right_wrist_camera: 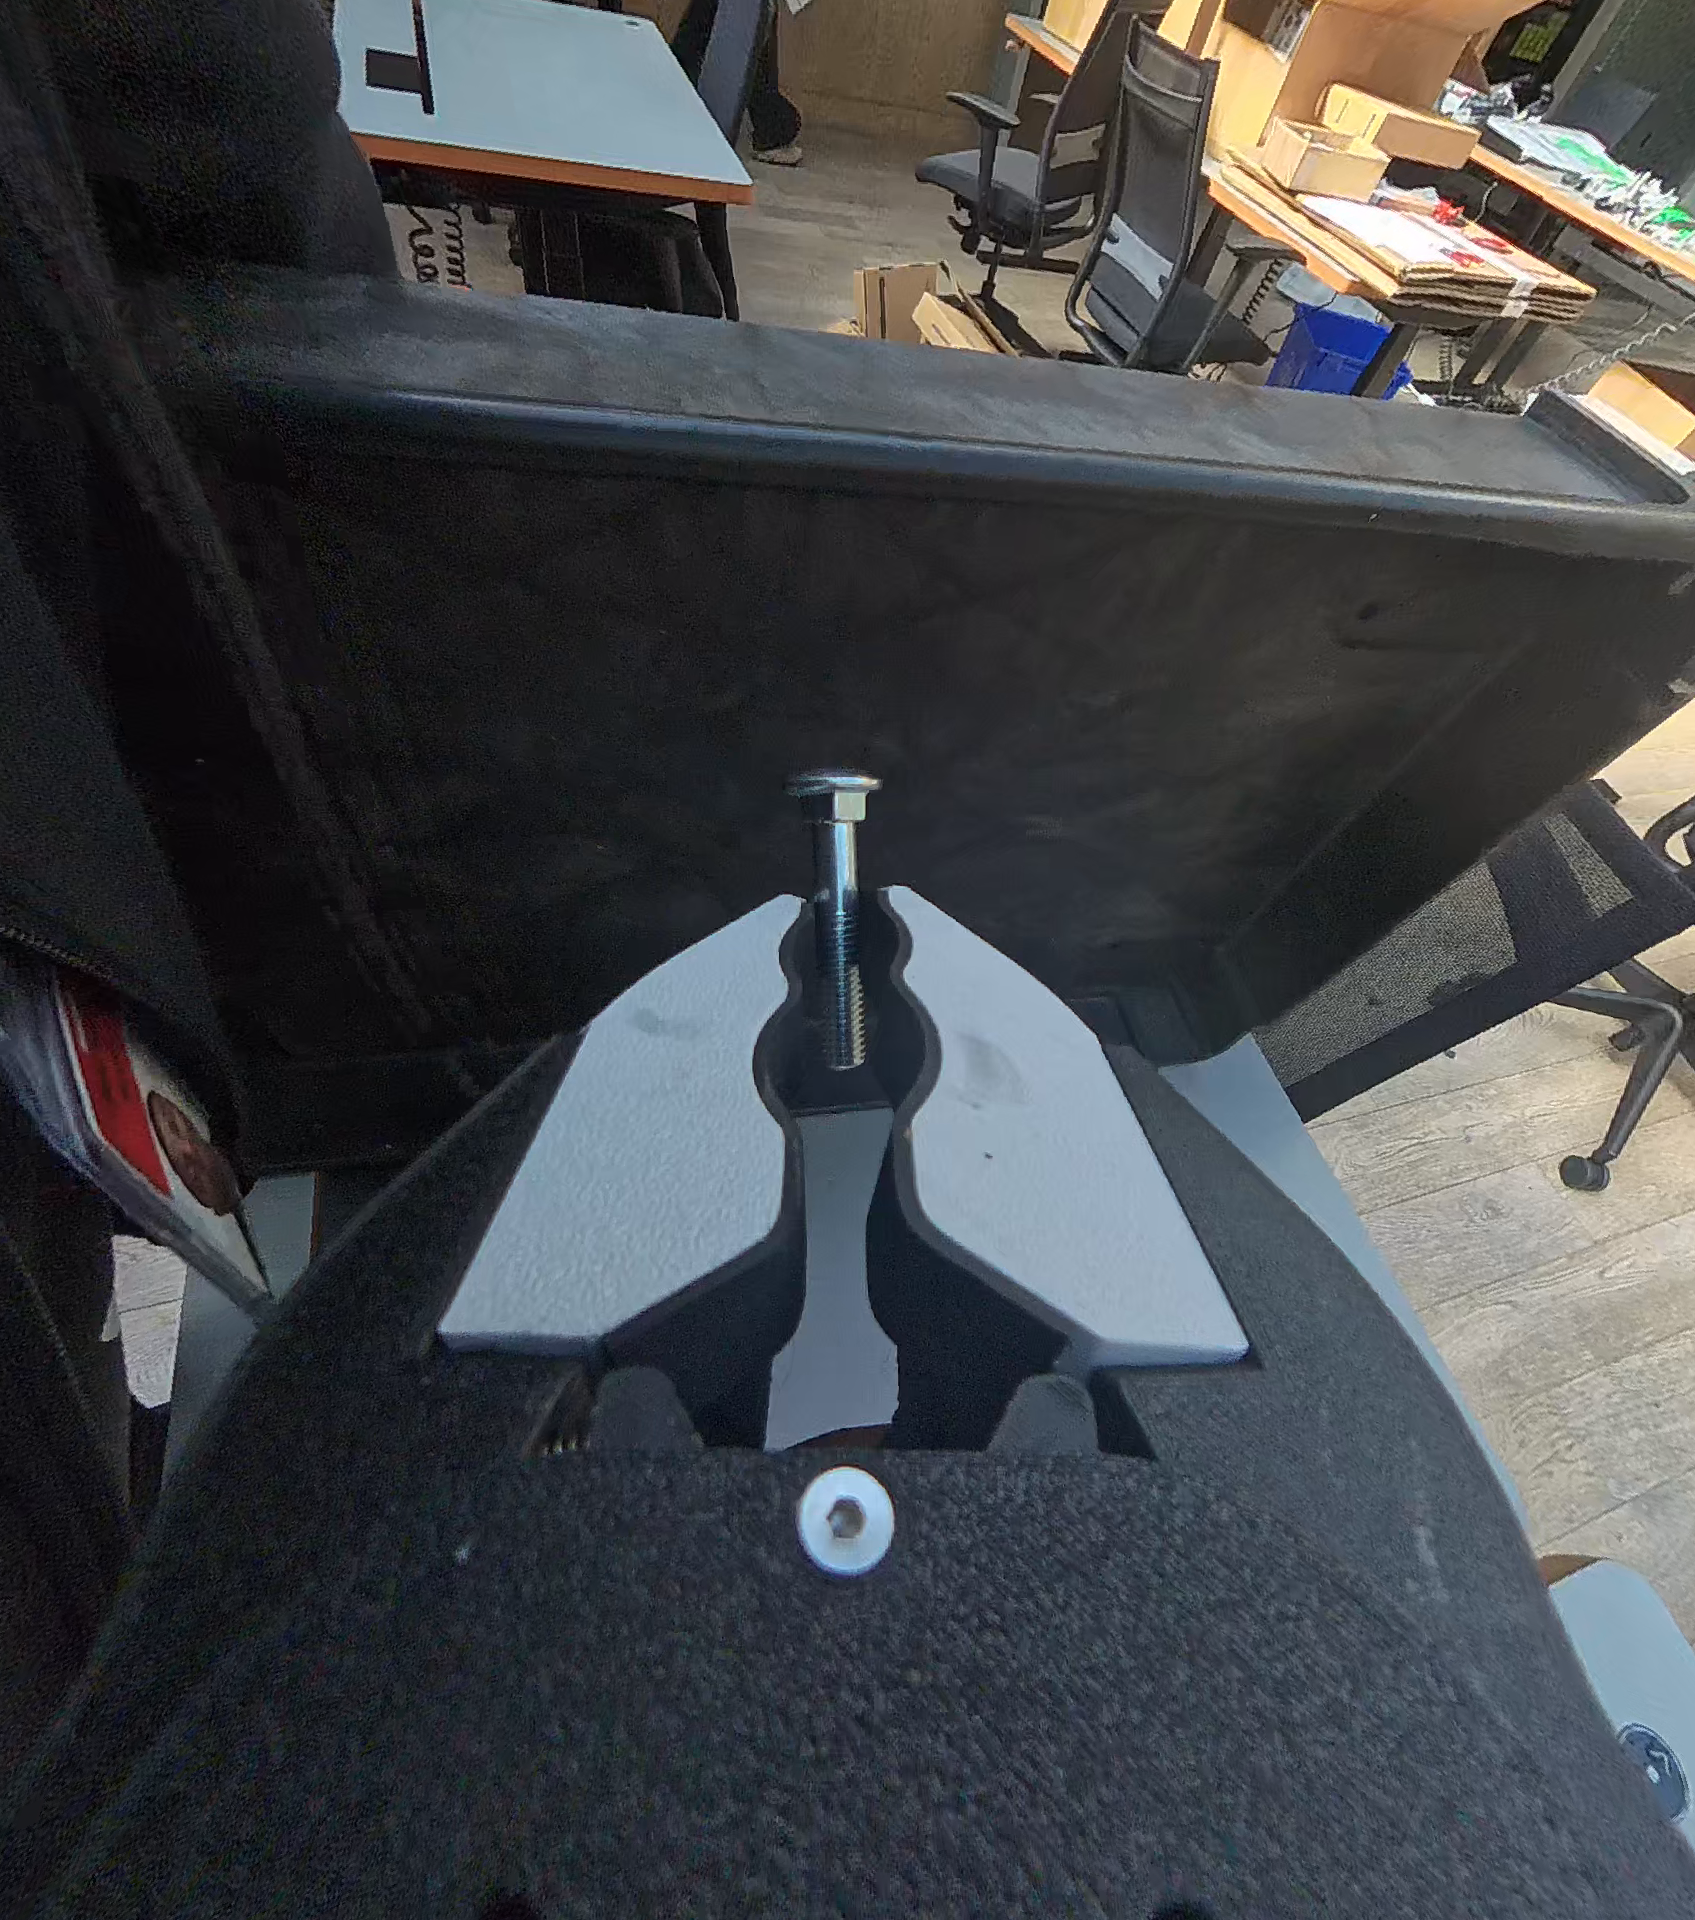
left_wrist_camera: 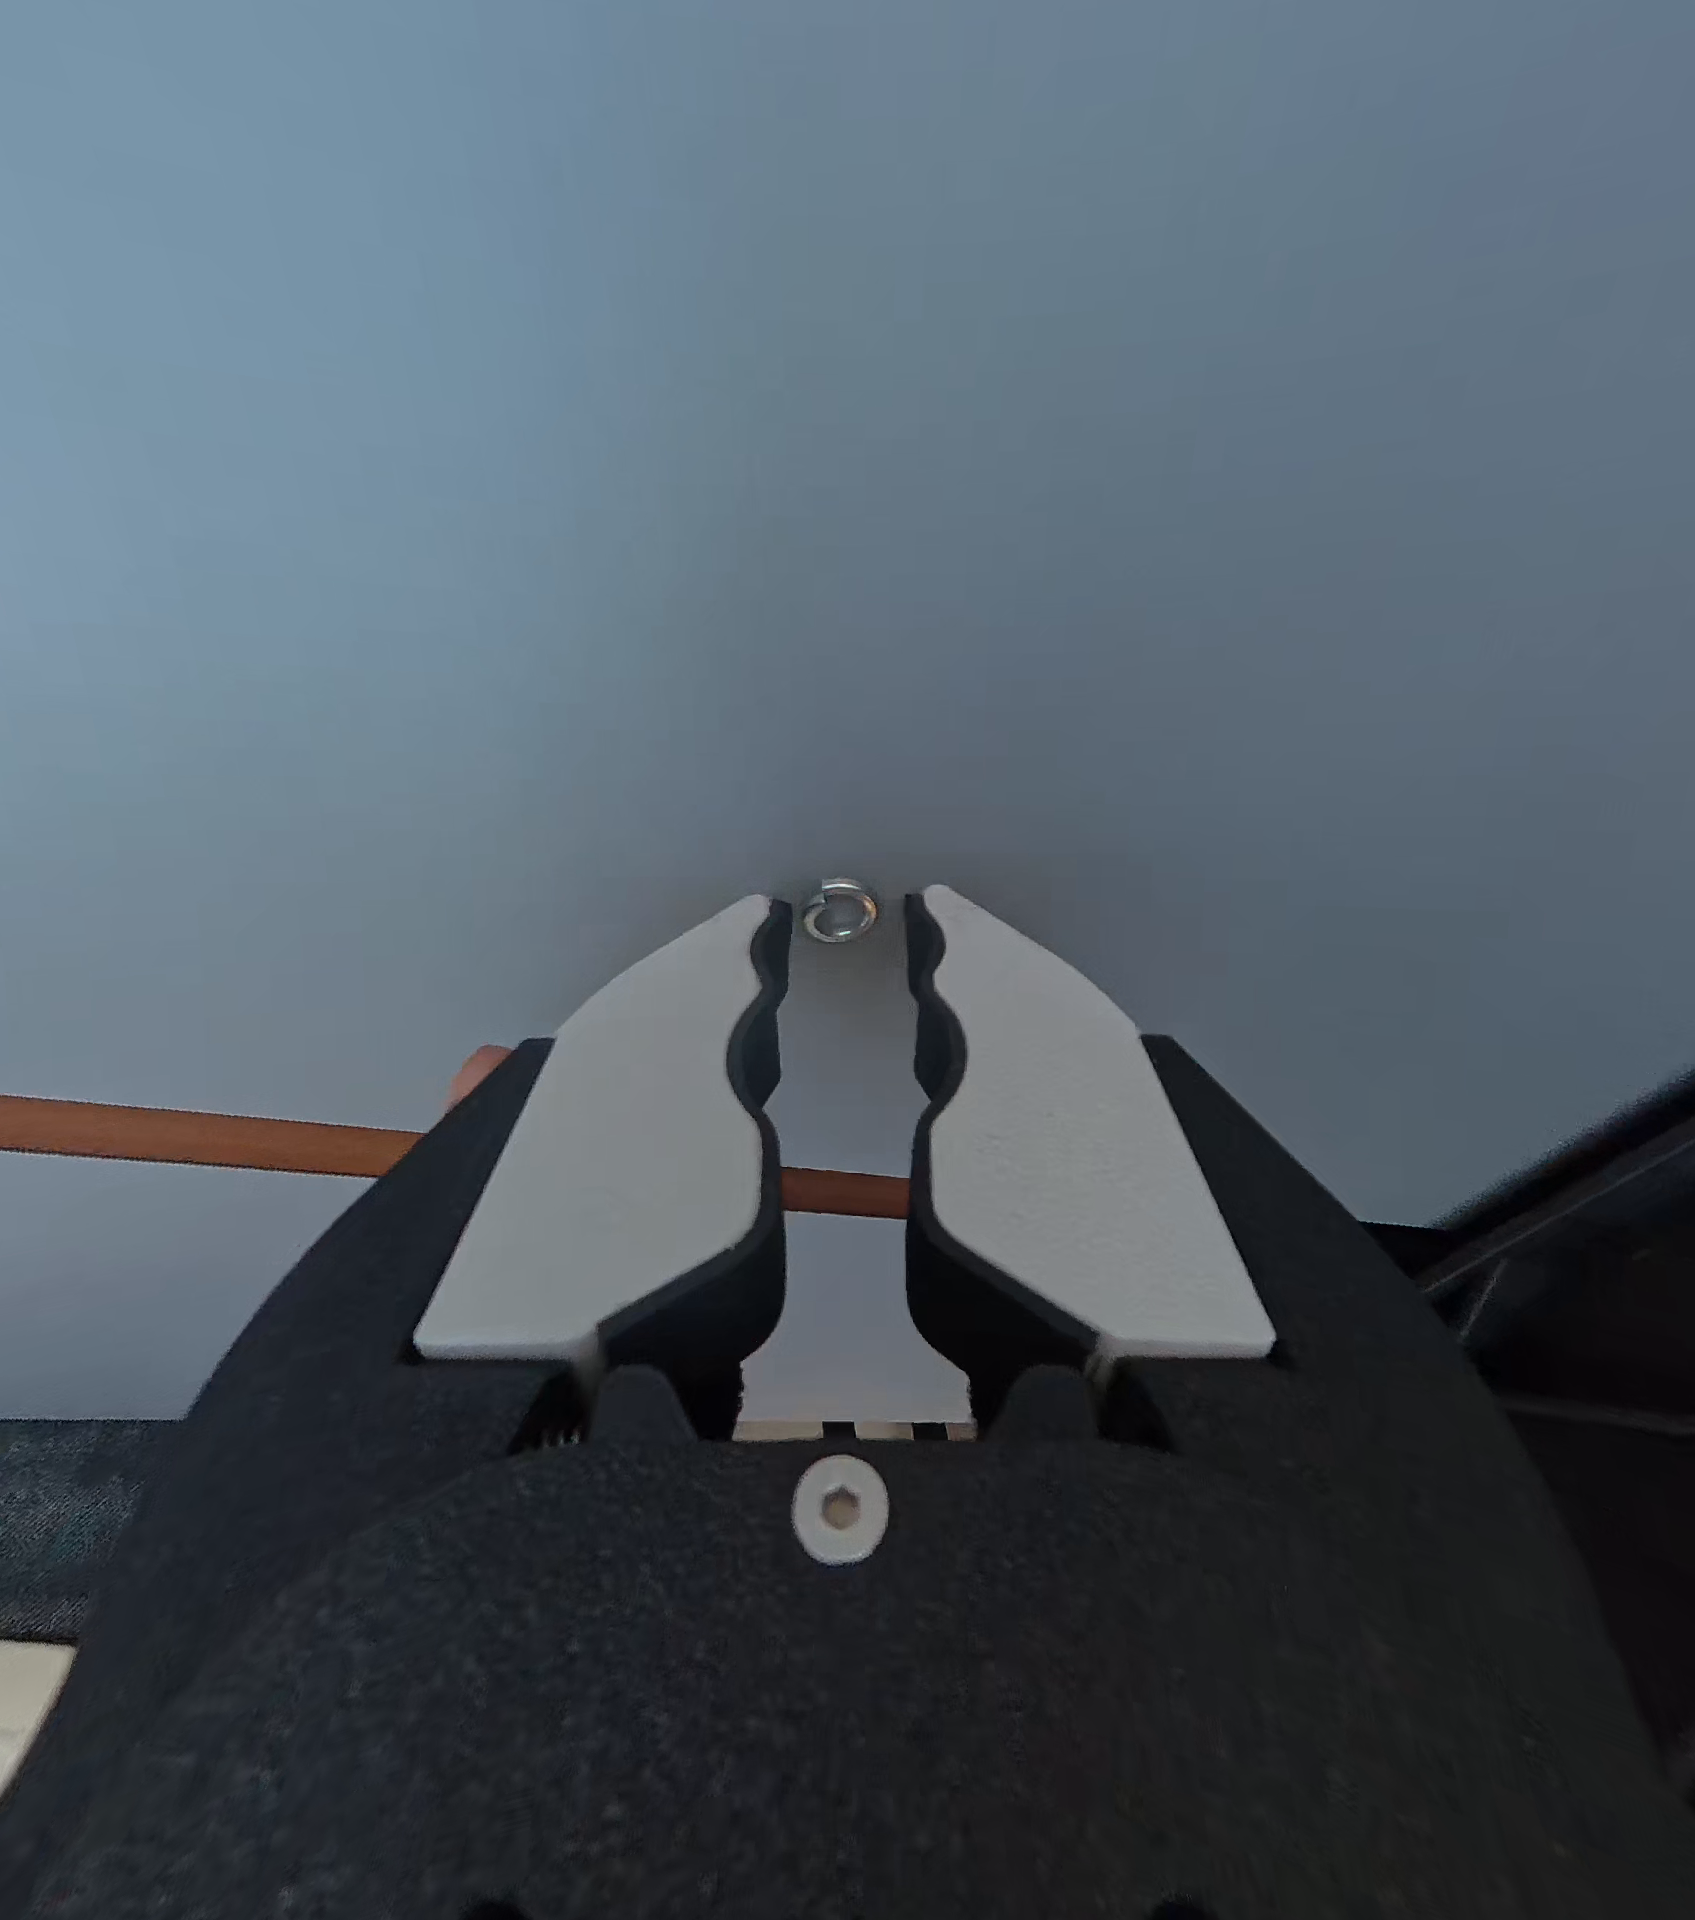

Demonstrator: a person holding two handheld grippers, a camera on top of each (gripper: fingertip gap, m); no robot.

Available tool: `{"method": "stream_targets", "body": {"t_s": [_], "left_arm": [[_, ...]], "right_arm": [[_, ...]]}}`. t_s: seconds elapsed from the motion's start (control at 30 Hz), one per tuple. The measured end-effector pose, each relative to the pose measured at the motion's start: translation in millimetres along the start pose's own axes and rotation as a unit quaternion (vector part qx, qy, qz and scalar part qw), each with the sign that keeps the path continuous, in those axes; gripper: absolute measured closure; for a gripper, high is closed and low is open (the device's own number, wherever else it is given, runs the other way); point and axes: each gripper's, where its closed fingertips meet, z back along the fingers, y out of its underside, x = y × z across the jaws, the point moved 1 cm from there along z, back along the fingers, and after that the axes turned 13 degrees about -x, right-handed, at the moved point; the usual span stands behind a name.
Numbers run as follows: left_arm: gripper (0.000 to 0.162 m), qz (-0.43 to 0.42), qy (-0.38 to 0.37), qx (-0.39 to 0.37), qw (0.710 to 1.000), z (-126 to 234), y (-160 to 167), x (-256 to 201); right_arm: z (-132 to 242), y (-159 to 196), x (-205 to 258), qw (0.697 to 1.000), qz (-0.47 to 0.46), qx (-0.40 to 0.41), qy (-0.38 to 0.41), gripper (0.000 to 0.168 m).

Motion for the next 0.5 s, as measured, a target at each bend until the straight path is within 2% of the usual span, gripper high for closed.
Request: {"method": "stream_targets", "body": {"t_s": [0.07,0.17,0.3,0.5], "left_arm": [[0.149,0.010,-0.004,-0.008,1.000,-0.2,-1.0,4.4],[0.149,0.047,0.007,0.001,0.999,0.7,2.7,6.3],[0.147,0.032,-0.002,-0.005,0.999,0.6,4.7,4.4],[0.150,0.055,0.001,-0.014,0.998,0.6,5.7,4.4]], "right_arm": [[1.8,1.8,-1.5,1.000,-0.002,0.002,0.001,0.161],[4.3,4.1,-2.8,1.000,-0.002,0.005,0.002,0.161],[6.6,3.1,-3.5,1.000,-0.005,0.001,0.005,0.161],[9.8,2.0,-2.3,1.000,-0.002,-0.002,0.009,0.161]]}}
